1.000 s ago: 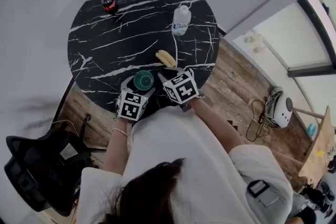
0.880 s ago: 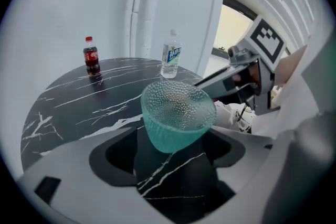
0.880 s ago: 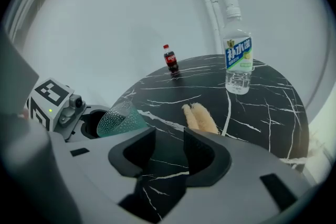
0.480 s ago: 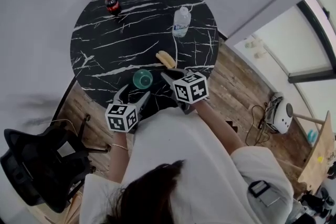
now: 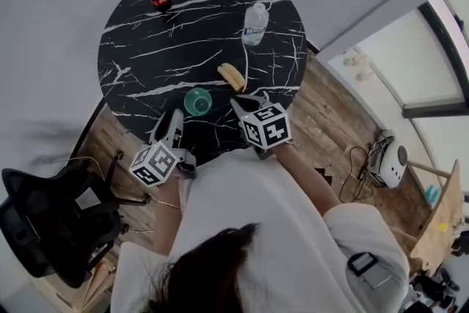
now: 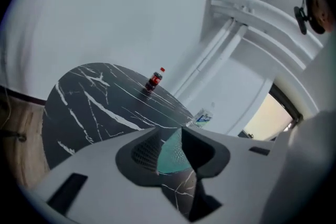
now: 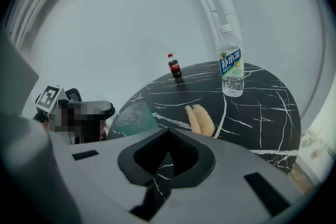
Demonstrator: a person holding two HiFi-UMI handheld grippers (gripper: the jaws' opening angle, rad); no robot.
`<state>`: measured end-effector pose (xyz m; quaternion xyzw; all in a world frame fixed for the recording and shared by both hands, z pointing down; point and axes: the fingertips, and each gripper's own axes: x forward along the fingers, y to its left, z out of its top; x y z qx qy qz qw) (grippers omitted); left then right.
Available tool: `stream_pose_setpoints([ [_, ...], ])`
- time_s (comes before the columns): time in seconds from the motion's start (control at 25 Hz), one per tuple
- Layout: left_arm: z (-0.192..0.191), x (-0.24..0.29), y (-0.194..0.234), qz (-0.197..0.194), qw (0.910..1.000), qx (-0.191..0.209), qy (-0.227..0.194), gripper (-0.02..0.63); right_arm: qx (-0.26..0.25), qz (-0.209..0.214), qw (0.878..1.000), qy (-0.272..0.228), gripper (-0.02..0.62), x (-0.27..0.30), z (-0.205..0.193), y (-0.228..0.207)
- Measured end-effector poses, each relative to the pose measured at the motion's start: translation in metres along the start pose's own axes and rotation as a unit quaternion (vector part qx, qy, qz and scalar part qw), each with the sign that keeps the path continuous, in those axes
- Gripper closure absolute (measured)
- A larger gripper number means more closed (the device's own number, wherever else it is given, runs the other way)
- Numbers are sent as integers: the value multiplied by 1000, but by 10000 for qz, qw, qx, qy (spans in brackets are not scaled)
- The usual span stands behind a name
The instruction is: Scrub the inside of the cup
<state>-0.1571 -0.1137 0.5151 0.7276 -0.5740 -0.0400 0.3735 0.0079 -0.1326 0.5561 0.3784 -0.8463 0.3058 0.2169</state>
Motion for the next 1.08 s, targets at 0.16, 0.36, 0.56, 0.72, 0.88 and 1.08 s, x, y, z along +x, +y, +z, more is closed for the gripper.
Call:
stream_pose_setpoints([
  [0.16,-5,-10,9,346,9993,91,-52,580,-252,-35,9996,-122,561,-6,6,9],
  [0.36,-12,-10,11,636,9966,492,187,589,-248,52,9997,-75,561,-2,4,12],
  [0.56,-15,-5,5,590,9960,574,346,592,-444,37,9989,-120,561,-2,7,18],
  [0.72,-17,-1,-3,526,9947,764,447,592,-413,47,9990,-137,561,-2,9,16],
  [0.88,-17,1,-7,459,9942,852,464,592,-525,50,9985,-128,561,-2,10,18],
  [1.08,-24,8,-15,377,9928,958,610,592,-611,62,9981,-81,561,-3,7,20],
])
